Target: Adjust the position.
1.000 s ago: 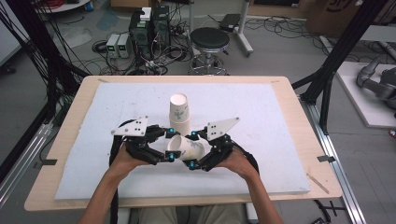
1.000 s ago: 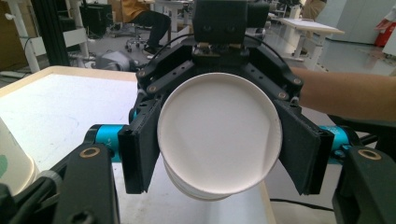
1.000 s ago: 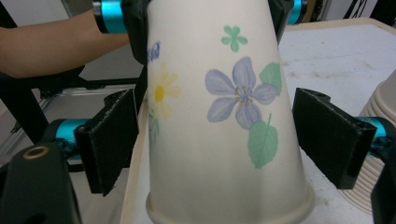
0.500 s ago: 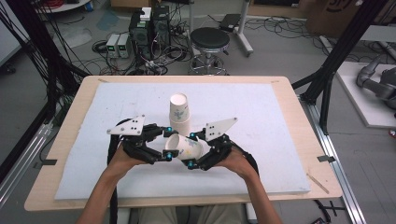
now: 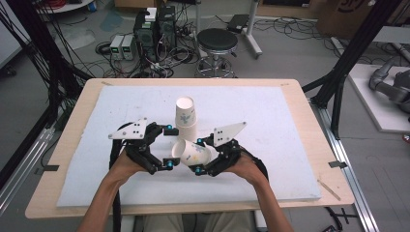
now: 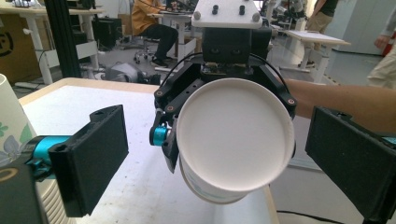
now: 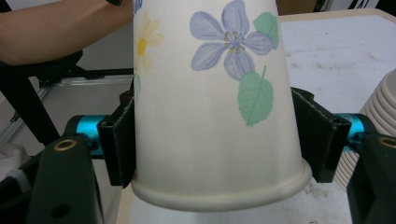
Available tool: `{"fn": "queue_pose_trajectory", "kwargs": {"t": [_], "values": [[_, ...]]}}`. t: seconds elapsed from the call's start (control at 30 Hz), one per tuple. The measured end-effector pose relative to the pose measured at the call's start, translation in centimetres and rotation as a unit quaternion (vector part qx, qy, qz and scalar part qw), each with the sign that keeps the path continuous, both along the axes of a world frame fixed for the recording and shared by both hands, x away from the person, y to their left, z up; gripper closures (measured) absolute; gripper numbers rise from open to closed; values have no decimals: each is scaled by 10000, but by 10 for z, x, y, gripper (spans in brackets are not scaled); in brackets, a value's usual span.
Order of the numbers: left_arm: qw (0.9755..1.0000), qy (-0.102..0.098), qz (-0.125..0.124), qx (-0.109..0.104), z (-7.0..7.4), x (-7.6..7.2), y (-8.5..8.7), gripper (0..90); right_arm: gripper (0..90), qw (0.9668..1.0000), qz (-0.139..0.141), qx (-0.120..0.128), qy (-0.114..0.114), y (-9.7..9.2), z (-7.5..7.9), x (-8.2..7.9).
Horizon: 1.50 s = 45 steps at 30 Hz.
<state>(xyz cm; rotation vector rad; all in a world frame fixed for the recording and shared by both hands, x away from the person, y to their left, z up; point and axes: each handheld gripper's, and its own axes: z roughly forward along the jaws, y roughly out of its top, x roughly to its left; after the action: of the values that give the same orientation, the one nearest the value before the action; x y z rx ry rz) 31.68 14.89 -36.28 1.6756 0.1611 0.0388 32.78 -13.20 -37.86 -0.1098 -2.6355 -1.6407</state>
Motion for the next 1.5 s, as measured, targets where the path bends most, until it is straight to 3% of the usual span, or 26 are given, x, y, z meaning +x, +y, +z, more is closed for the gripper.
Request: {"fn": "queue_pose_trajectory", "kwargs": {"t": [0.1,0.27,0.43,0.53,0.6,0.73,0.8,0.83,0.97,1.0,1.1,1.27,1.47,1.5], "values": [[10000,31,18,44,0,0,1,59,268,10000,-42,-43,12,-1,0,0],[9987,76,114,485,2,0,3,59,269,9996,-161,-238,5,-2,1,-1],[9955,6,48,942,9,-4,4,59,270,9956,-295,-882,-107,-1,7,-4],[9881,-66,192,1523,12,-7,1,59,270,9916,-362,-1231,-136,0,13,-5],[9814,-96,273,1898,13,-7,-2,59,270,9880,-403,-1480,-154,1,17,-5],[9765,-1,154,2148,12,-6,-6,59,270,9777,-418,-2048,-196,5,23,-5],[9698,47,136,2436,11,-3,-9,59,270,9729,-399,-2271,-183,6,25,-6],[9675,57,131,2523,10,-2,-10,59,270,9694,-382,-2418,-184,8,26,-6],[9592,191,53,2822,8,3,-14,59,270,9625,-287,-2689,-231,12,28,-4],[9572,209,38,2887,8,4,-14,59,270,9585,-332,-2826,-151,13,29,-5],[9486,225,-1,3157,7,6,-16,59,270,9508,-304,-3078,-160,17,30,-5],[9427,328,-21,3319,4,7,-16,59,270,9432,-266,-3308,-179,21,34,-4],[9402,367,-98,3386,2,7,-23,59,270,9405,-246,-3386,-171,25,36,-3],[9388,356,-111,3423,1,7,-24,59,270,9400,-219,-3401,-170,25,36,-3]]}}
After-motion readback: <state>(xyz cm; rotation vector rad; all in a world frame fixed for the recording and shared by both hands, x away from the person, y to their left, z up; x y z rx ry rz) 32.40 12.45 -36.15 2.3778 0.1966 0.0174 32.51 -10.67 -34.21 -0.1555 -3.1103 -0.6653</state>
